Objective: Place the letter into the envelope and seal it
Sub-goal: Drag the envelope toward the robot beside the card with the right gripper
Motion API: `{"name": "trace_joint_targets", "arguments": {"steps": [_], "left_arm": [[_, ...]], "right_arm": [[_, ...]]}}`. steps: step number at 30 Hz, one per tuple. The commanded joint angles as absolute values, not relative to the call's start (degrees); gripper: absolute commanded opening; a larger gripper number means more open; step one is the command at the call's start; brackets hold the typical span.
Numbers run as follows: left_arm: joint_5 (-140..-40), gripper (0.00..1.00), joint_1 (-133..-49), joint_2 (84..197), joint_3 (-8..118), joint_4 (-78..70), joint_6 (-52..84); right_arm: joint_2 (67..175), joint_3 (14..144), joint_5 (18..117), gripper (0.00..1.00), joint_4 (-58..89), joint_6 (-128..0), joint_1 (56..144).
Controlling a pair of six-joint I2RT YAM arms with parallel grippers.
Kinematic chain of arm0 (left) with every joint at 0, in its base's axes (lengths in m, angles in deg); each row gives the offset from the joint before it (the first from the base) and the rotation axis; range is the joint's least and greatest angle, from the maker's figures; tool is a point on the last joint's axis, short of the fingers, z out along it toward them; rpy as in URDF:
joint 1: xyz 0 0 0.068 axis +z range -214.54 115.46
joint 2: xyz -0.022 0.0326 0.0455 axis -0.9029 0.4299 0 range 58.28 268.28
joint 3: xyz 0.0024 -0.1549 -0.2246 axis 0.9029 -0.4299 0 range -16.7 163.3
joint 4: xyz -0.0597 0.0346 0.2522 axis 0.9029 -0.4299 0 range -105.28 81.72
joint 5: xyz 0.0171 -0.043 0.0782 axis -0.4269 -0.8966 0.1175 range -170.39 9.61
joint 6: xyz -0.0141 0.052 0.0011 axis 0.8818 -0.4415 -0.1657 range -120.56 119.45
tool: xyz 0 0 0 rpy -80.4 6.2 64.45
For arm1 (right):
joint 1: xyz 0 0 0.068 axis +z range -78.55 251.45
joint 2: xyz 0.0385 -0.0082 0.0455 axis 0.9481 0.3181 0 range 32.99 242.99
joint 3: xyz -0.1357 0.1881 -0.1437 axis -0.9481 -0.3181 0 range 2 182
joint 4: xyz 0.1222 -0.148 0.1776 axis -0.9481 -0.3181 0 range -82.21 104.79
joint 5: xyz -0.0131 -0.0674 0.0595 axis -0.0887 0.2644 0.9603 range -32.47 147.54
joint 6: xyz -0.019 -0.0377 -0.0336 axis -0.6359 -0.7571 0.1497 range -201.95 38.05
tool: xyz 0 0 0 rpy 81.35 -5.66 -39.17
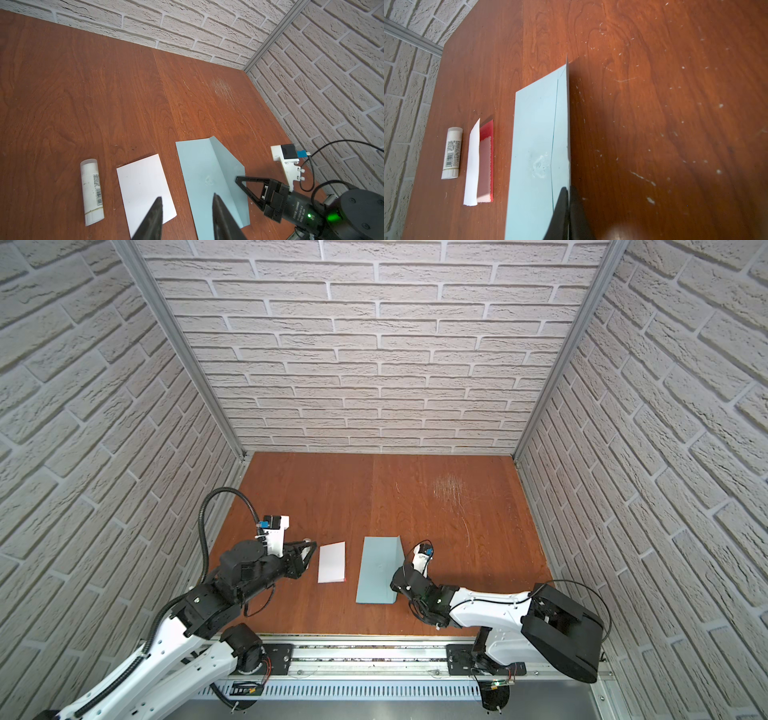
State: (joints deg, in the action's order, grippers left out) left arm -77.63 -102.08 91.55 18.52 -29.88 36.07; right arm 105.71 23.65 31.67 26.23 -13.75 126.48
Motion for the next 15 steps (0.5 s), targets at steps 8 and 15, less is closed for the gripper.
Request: {"name": "trace_joint_targets", "arguments": {"steps": [8, 15], "left_arm": [[-77.04, 0.4, -101.46, 91.81, 18.62, -29.51, 35.46], [-77.18, 0.4, -101.46, 92.77, 18.81, -29.12, 35.41]], "right_arm": [[106.75, 25.0, 30.79, 0.12, 30.21, -13.39, 128.05], [104.59, 25.02, 29.26, 0.25, 26.46, -14.1, 128.18]]}}
